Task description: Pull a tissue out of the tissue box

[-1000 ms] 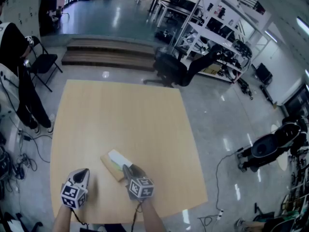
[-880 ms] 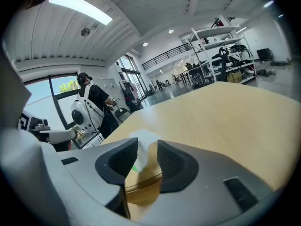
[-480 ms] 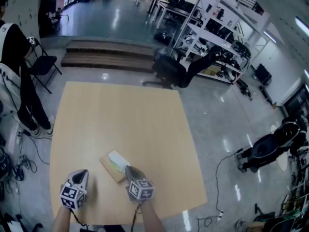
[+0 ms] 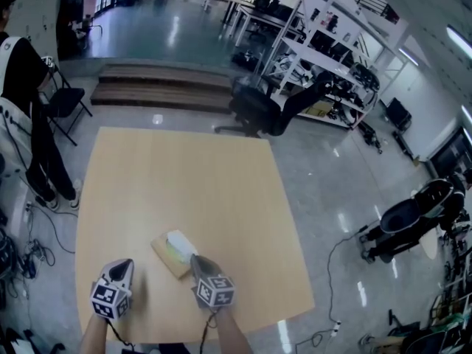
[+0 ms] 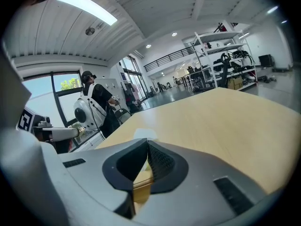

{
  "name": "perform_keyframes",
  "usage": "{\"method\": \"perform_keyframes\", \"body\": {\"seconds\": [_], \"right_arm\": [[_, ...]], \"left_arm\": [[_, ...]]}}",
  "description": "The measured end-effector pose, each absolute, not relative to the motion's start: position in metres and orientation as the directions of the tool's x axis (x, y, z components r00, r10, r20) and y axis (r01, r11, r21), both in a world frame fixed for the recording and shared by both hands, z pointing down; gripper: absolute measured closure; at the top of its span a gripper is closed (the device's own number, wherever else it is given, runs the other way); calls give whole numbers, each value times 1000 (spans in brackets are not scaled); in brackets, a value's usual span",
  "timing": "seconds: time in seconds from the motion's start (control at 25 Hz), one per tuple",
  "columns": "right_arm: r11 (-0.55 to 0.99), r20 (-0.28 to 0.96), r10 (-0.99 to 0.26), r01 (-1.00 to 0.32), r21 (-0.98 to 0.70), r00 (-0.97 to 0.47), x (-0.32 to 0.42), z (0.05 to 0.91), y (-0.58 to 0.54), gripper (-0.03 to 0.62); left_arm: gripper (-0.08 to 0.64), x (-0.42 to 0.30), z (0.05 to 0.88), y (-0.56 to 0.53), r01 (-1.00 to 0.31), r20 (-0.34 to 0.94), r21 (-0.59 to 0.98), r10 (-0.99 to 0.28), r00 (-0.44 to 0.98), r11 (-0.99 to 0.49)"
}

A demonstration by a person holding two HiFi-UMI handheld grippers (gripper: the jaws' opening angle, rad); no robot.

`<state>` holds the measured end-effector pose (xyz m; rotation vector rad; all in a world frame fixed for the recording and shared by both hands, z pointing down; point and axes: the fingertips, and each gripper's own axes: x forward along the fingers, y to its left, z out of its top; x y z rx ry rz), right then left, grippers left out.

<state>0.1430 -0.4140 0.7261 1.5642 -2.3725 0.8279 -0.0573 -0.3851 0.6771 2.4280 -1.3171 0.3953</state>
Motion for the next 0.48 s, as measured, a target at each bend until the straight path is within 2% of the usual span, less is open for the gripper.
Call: {"method": "perform_keyframes", "body": {"seconds": [0.48], "right_arm": [[297,398,-815,-893,-337,-421,152,701,-397,586]], "left_arm": [[552,-47,664,-379,-830,369,167,-747,553,-532]]}}
